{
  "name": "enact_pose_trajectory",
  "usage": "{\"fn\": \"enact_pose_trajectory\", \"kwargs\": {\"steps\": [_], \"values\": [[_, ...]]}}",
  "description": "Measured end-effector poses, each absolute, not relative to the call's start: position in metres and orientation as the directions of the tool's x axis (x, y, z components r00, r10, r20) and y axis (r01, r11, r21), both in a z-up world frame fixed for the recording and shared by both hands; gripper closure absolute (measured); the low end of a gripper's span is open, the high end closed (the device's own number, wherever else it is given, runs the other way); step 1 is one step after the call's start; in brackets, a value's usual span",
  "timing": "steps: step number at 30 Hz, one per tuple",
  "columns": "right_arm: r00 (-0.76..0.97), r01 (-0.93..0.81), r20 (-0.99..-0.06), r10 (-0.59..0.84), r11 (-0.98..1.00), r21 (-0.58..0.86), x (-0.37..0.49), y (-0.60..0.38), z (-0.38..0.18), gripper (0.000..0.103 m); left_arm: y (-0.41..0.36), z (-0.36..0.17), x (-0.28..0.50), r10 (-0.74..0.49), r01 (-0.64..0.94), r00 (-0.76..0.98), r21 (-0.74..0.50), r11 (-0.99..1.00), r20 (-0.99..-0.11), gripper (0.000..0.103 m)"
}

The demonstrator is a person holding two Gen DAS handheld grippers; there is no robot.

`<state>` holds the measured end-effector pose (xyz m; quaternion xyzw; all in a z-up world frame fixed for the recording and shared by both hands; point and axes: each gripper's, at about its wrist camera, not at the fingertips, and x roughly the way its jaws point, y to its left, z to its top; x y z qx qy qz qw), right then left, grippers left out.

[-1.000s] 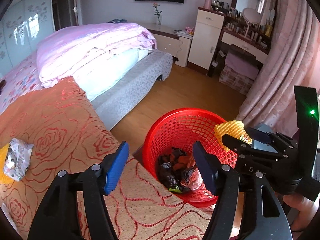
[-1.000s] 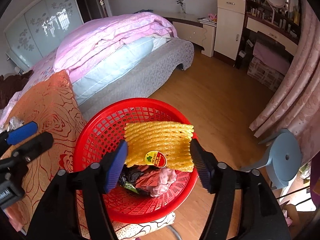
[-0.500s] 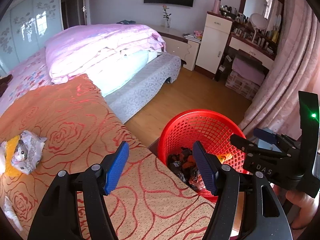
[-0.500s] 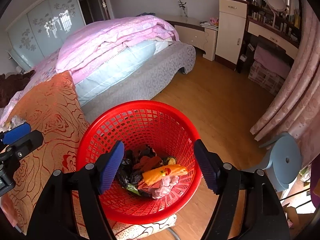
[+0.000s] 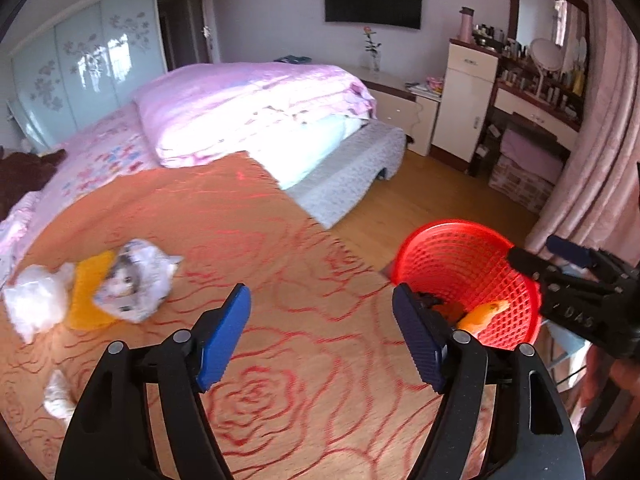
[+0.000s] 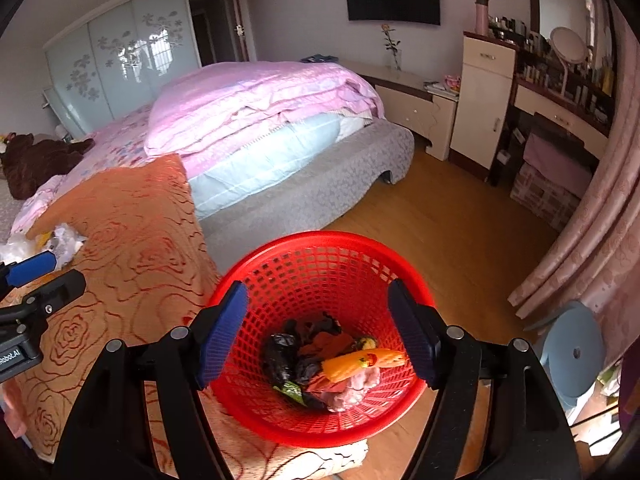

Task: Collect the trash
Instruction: 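Return the left tool to the bed and grasp the crumpled white tissue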

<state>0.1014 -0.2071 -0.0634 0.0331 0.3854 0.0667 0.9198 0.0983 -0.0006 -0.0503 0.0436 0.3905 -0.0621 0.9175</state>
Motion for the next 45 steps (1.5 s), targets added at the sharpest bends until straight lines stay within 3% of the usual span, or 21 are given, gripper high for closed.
{"fn": "enact_pose_trajectory", "kwargs": {"steps": [23,33,43,45], "values": [[0.690,-0.206,-0.684,0.239,0.970,0.131,0.078,-0.160,-0.047,0.033,0.174,-0.044,0.060,0.216,-0.268,0.651,0.045,0.962,-0.727,0.030],[0.683,-0.218,-0.686,0.248,0.967,0.133,0.075,-0.156,-0.049,0.033,0.226,-0.052,0.044,0.201,-0.326,0.642,-0.026,0.945,-0.740,0.030],[0.679,-0.255,-0.682,0.271,0.959,0.128,0.075,-0.140,-0.044,0.033,0.225,-0.074,0.038,0.166,-0.305,0.631,-0.045,0.951,-0.758,0.030],[0.676,-0.271,-0.681,0.281,0.954,0.126,0.076,-0.131,-0.042,0.033,0.226,-0.075,0.037,0.165,-0.307,0.633,-0.050,0.950,-0.756,0.035]]}}
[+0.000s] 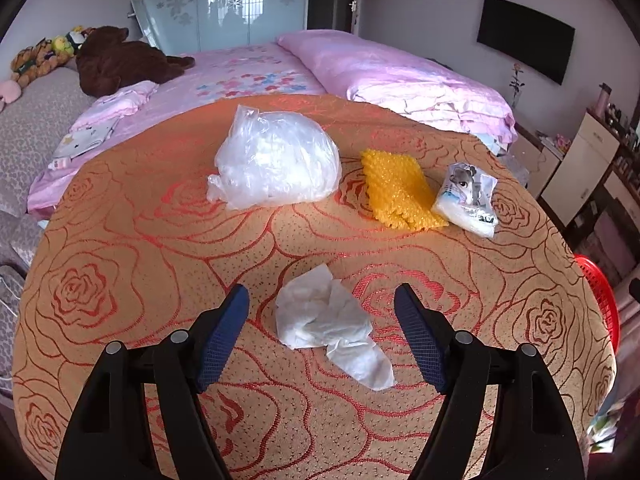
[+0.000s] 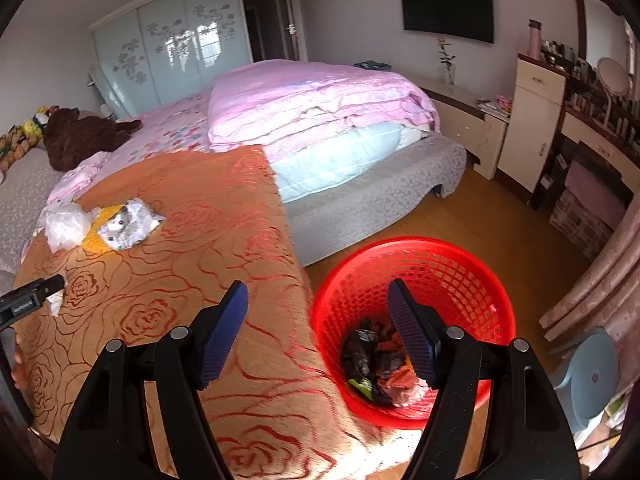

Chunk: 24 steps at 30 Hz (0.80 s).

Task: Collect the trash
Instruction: 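Return the left tool to the bed and grasp the crumpled white tissue, then hold the white tissue in the left tool while the right tool grasps the cat-print plastic bag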

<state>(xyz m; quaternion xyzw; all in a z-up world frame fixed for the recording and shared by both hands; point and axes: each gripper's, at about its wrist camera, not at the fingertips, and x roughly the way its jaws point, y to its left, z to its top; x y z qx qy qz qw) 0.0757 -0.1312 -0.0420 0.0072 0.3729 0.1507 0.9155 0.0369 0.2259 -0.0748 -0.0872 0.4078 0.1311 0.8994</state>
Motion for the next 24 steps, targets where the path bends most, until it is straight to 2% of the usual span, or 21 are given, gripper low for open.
{"fn": "enact_pose_trajectory", "kwargs": {"steps": [2,4,10,19,24], "values": [[0.671,-0.295,-0.677,0.301,0.947,0.129,0.077,-0.118,-0.039,0.033,0.227,-0.076,0.038,0.168,-0.311,0.631,-0.049,0.949,-0.757,0.052],[0.665,-0.317,-0.674,0.321,0.939,0.134,0.079,-0.104,-0.037,0.033,0.228,-0.078,0.039,0.168,-0.315,0.630,-0.052,0.948,-0.759,0.061],[0.638,-0.384,-0.669,0.381,0.910,0.153,0.087,-0.060,-0.031,0.033,0.222,-0.079,0.038,0.193,-0.310,0.641,-0.021,0.950,-0.742,0.065],[0.570,-0.484,-0.694,0.441,0.862,0.151,0.108,0.013,-0.027,0.033,0.225,-0.081,0.040,0.188,-0.322,0.630,-0.034,0.946,-0.753,0.065],[0.522,-0.491,-0.717,0.462,0.850,0.190,0.125,0.051,-0.029,0.024,0.224,-0.082,0.041,0.194,-0.323,0.626,-0.025,0.946,-0.755,0.065]]}}
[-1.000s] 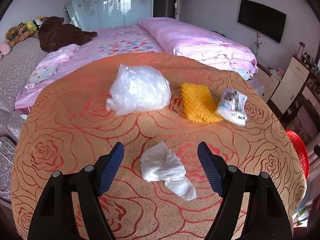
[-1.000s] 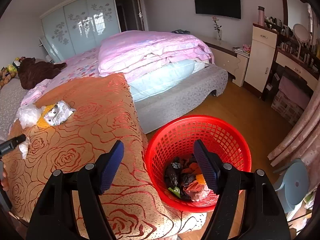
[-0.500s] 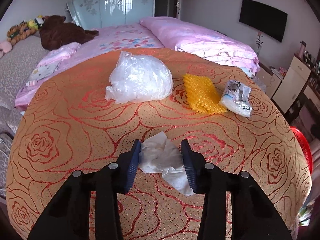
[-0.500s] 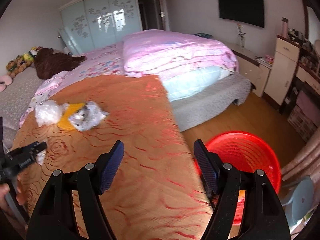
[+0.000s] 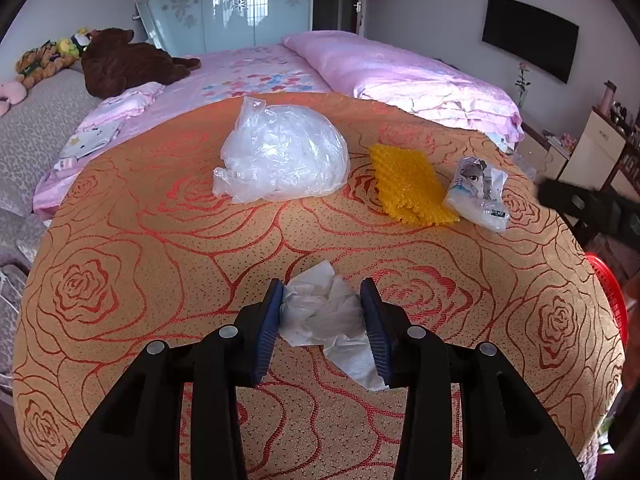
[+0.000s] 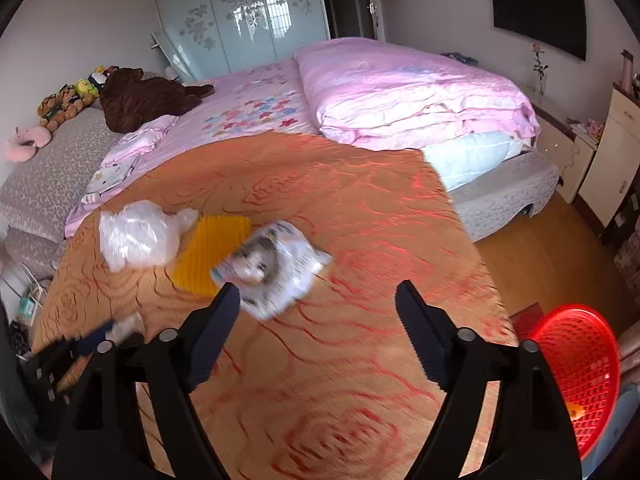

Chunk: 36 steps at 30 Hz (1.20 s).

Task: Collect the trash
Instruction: 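Hold the white tissue in the left tool while the right tool grasps the cat-print plastic bag, then carry the tissue and cat-print bag over the red wastebasket and open the left tool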

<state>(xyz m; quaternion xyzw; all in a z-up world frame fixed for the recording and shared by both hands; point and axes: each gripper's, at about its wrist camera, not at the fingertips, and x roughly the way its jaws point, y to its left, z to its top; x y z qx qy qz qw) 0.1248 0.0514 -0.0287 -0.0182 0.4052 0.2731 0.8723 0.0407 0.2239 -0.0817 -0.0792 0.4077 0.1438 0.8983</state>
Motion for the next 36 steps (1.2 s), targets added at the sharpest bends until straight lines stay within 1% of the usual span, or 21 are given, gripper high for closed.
{"fn": "enact_pose_trajectory", "kwargs": {"steps": [8,11,14,17,21,28,36], "values": [[0.454,-0.479,-0.760,0.466,0.846,0.233,0.151,0.101,-0.042,0.023,0.224,-0.083,0.040,0.187,-0.322,0.628,-0.035,0.946,-0.755,0.065],[0.441,-0.470,-0.776,0.450,0.853,0.227,0.157,0.109,-0.050,0.024,0.224,-0.083,0.040,0.185,-0.323,0.628,-0.037,0.946,-0.756,0.065],[0.419,-0.489,-0.790,0.447,0.845,0.219,0.156,0.113,-0.057,0.034,0.224,-0.084,0.040,0.185,-0.322,0.627,-0.036,0.946,-0.757,0.065],[0.404,-0.517,-0.797,0.449,0.831,0.206,0.153,0.115,-0.061,0.049,0.224,-0.085,0.040,0.189,-0.322,0.625,-0.029,0.946,-0.758,0.065],[0.405,-0.544,-0.794,0.453,0.818,0.188,0.147,0.110,-0.061,0.060,0.223,-0.085,0.040,0.190,-0.322,0.624,-0.027,0.946,-0.758,0.065],[0.452,-0.557,-0.787,0.420,0.822,0.118,0.123,0.086,-0.060,0.061,0.222,-0.085,0.041,0.193,-0.321,0.625,-0.024,0.947,-0.756,0.065],[0.508,-0.528,-0.760,0.405,0.844,0.096,0.105,0.048,-0.056,0.061,0.219,-0.080,0.039,0.213,-0.326,0.632,-0.006,0.945,-0.745,0.065]]}}
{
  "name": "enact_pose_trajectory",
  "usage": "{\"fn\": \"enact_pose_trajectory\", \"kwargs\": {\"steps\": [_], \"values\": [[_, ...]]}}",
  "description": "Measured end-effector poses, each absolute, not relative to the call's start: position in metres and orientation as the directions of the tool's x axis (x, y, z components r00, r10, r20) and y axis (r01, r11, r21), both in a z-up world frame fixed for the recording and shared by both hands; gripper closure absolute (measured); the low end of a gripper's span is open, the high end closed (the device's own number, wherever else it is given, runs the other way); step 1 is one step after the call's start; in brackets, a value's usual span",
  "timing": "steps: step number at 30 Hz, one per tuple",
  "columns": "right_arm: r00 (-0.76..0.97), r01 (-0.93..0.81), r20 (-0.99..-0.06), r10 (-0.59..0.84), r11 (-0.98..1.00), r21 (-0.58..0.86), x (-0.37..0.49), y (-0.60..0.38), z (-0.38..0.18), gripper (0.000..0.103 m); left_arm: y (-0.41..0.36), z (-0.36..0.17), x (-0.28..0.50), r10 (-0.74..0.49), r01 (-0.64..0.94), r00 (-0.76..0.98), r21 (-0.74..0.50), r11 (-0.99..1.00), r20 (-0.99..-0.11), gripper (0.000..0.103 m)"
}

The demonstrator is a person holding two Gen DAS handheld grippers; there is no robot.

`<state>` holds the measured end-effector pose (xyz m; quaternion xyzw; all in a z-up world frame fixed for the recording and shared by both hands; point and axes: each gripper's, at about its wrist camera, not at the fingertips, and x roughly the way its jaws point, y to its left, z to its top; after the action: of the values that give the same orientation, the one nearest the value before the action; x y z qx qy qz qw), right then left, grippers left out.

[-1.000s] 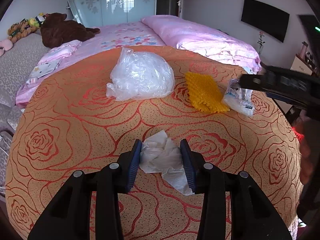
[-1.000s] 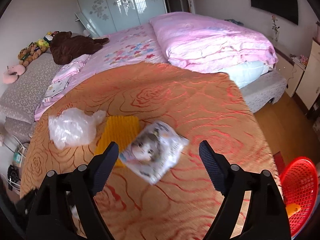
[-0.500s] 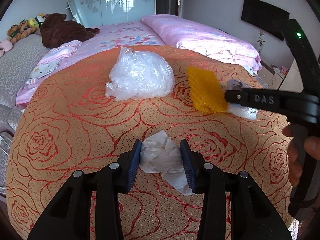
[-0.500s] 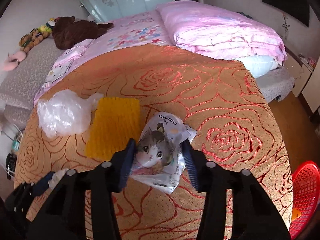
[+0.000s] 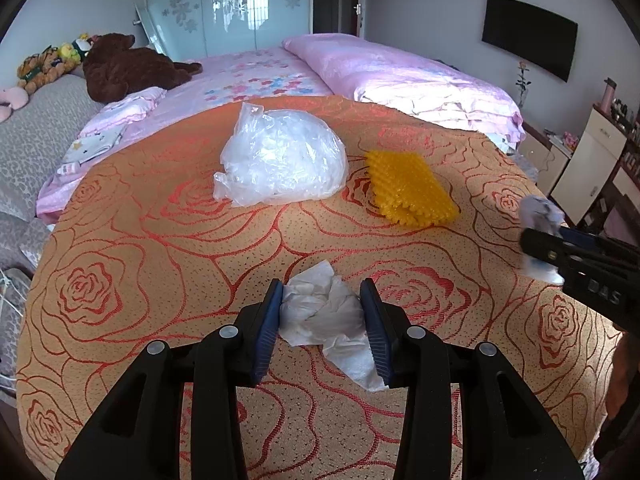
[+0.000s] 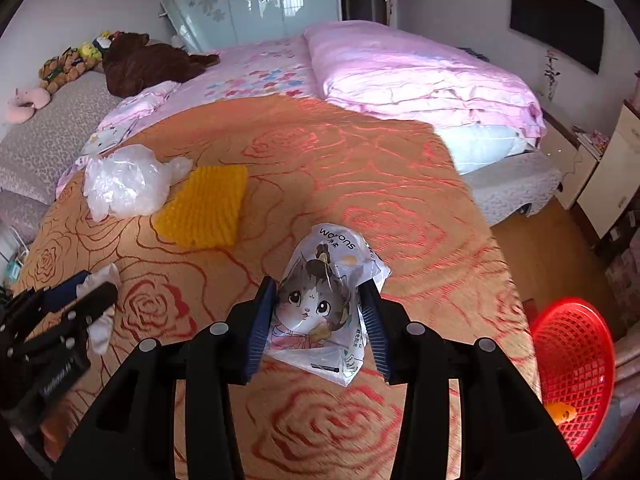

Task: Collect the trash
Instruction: 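Carry the tissue and cat-print bag over the red wastebasket and open the left tool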

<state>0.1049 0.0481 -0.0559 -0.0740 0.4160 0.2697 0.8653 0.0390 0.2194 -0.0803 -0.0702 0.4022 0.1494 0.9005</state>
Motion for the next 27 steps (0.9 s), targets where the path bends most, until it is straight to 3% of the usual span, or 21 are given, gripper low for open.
{"fn": "enact_pose_trajectory", "kwargs": {"steps": [27], "values": [[0.628,-0.419,-0.689,0.361,0.903,0.092,0.076,-0.049,-0.028,0.061,0.180,-0.049,0.033,0.171,-0.244,0.688,-0.004,0.970,-0.705,0.065]]}}
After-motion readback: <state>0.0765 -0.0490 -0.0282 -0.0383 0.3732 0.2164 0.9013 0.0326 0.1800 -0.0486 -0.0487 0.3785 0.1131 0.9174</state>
